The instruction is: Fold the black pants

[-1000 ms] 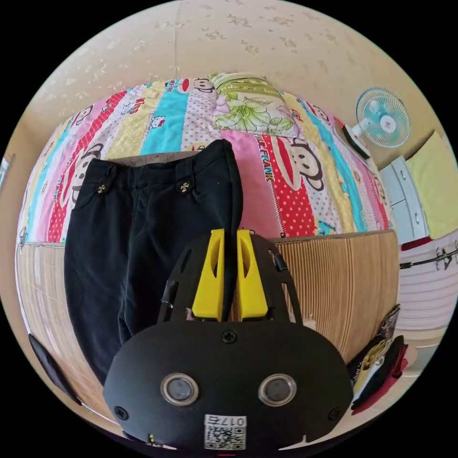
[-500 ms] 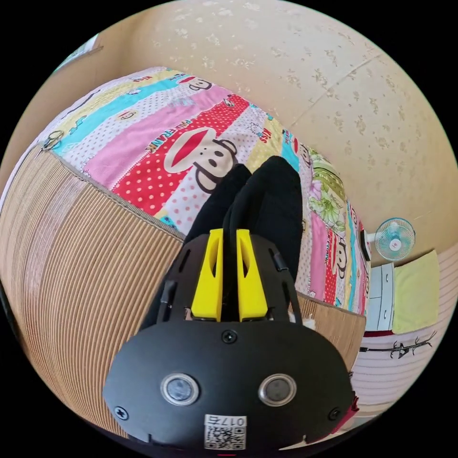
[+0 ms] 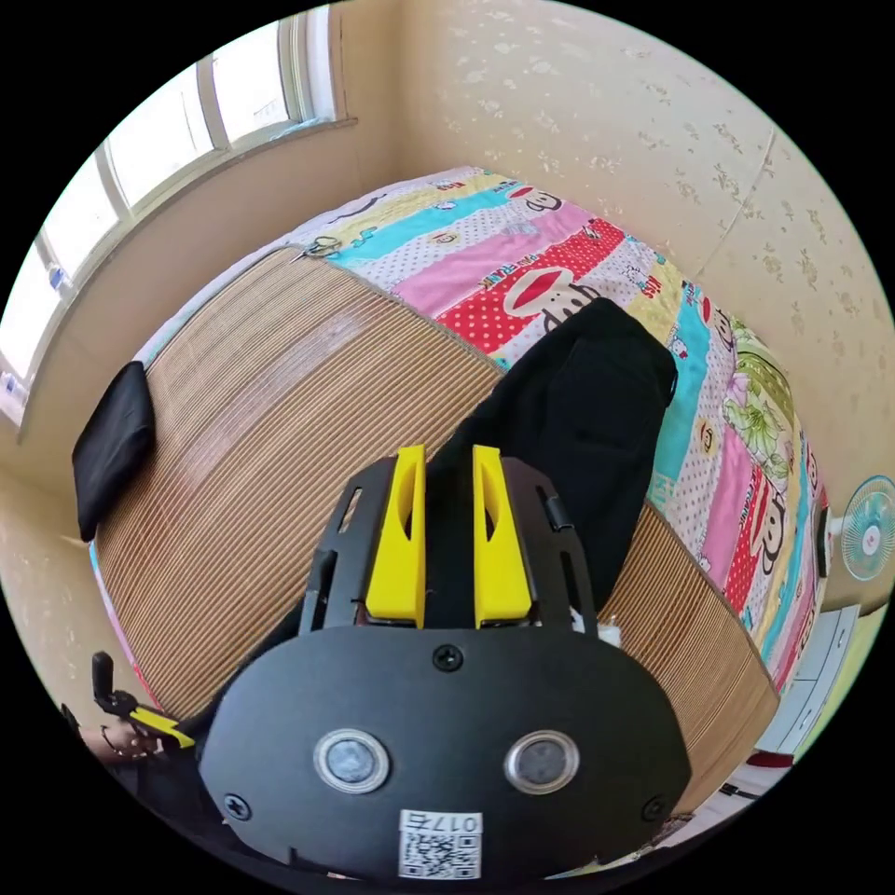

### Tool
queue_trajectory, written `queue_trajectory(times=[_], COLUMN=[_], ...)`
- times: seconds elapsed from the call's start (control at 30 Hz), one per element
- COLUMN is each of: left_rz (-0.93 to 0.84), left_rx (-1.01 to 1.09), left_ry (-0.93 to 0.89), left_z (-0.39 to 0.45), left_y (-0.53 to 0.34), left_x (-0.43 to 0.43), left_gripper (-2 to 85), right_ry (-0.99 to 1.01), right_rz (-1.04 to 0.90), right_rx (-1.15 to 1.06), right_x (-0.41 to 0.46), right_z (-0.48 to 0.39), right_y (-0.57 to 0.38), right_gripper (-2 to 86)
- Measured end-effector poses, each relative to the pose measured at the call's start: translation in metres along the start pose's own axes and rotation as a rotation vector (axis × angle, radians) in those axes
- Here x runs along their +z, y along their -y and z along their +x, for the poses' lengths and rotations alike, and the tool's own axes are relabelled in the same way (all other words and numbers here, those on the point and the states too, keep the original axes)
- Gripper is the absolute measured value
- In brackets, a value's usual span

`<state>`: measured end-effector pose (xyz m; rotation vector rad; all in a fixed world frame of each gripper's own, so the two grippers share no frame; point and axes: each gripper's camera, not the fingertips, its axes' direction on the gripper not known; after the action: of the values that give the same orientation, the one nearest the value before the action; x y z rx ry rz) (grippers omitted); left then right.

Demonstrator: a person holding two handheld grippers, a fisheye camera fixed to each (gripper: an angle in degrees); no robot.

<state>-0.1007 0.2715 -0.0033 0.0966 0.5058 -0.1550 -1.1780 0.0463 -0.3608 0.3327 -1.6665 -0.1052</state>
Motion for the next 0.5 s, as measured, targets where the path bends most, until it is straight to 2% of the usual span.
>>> queue_trajectory(times=[0.27, 0.43, 0.5], left_rz=[-0.047, -0.083, -0.105], left_rx=[0.026, 0.042, 0.041], left_ry=[0.09, 0.17, 0.198], left_z=[0.016, 0.024, 0.028], left_y=[0.005, 0.012, 0.015], left_x=[0.007, 0.015, 0.02], left_gripper=[4.2, 4.0, 4.0], right_ry=[0.345, 0.686, 0.701], right_rz=[-0.263, -0.414, -0.439], right_rx=[0.291, 0.373, 0.392], right_x=[-0.048, -0.038, -0.036], right_z=[-0.018, -0.068, -0.079], right_y=[-0.258, -0.349, -0.368], right_gripper=[8.0, 8.4, 8.9])
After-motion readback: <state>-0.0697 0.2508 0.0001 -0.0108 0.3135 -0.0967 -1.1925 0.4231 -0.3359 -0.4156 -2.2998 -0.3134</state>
